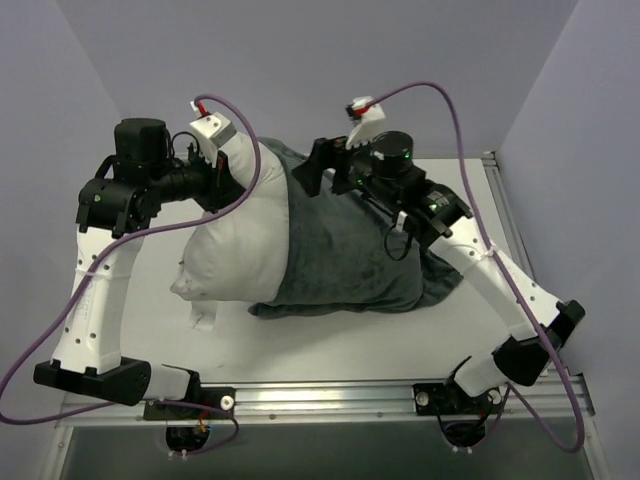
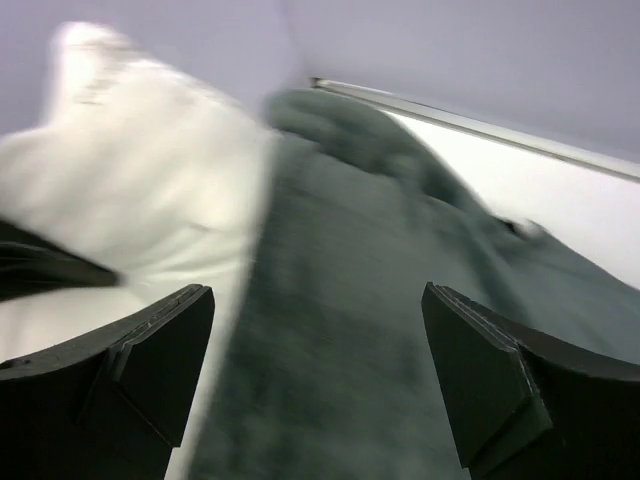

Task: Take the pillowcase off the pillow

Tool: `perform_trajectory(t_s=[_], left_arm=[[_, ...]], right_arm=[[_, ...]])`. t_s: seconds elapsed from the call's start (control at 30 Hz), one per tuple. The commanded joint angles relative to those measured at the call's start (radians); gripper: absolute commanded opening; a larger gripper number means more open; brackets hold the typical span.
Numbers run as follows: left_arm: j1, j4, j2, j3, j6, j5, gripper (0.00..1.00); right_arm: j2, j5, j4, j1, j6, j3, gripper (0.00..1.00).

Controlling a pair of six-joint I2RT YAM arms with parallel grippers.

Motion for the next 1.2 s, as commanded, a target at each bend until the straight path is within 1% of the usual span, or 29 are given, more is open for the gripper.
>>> perform_trajectory(t_s=[0.0, 0.07, 0.1, 0.17, 0.2, 0.3, 0.37, 0.4, 0.77, 0.83, 1.03, 1.1, 1.13, 1.17], left_arm=[[-0.029, 0.057, -0.028, 0.019, -0.018, 0.02, 0.02], [-0.035, 0.057, -0.028, 0.024, -0.02, 0.015, 0.02], [-0.036, 0.058, -0.029, 0.025, -0.021, 0.015, 0.02], [-0.039, 0.058, -0.032, 0.027, -0.023, 0.014, 0.02], [-0.039, 0.058, -0.035, 0.028, -0.023, 0.012, 0.02], [-0.039, 0.06, -0.042, 0.028, -0.02, 0.005, 0.02], [-0.039, 0.063, -0.042, 0.031, -0.02, 0.001, 0.02], [-0.039, 0.064, -0.04, 0.033, -0.02, 0.0, 0.02], [-0.039, 0.058, -0.042, 0.039, 0.005, -0.032, 0.02], [-0.039, 0.057, -0.043, 0.037, 0.005, -0.028, 0.02], [-0.039, 0.057, -0.048, 0.036, 0.002, -0.025, 0.02], [-0.039, 0.057, -0.051, 0.034, -0.003, 0.003, 0.02], [-0.039, 0.054, -0.051, 0.034, -0.006, 0.017, 0.02], [-0.039, 0.049, -0.051, 0.037, -0.008, 0.047, 0.02]], right_arm=[[0.079, 0.02, 0.089, 0.113, 0.014, 0.091, 0.89], [0.129, 0.043, 0.117, 0.142, 0.019, 0.124, 0.86], [0.148, 0.072, 0.111, 0.159, 0.014, 0.142, 0.82], [0.202, 0.103, 0.071, 0.165, 0.008, 0.213, 0.77], [0.214, 0.115, 0.037, 0.167, 0.003, 0.228, 0.73], [0.231, 0.121, 0.014, 0.175, 0.008, 0.237, 0.63], [0.236, 0.125, -0.001, 0.191, 0.008, 0.236, 0.59], [0.236, 0.155, -0.026, 0.198, 0.005, 0.234, 0.57], [0.113, 0.241, -0.135, 0.208, 0.008, 0.079, 0.57], [0.111, 0.243, -0.138, 0.208, 0.01, 0.059, 0.57], [0.147, 0.273, -0.15, 0.205, 0.014, 0.072, 0.54], [0.18, 0.279, -0.15, 0.204, 0.019, 0.09, 0.42], [0.209, 0.298, -0.152, 0.202, 0.023, 0.101, 0.33], [0.225, 0.318, -0.159, 0.201, 0.023, 0.128, 0.14]])
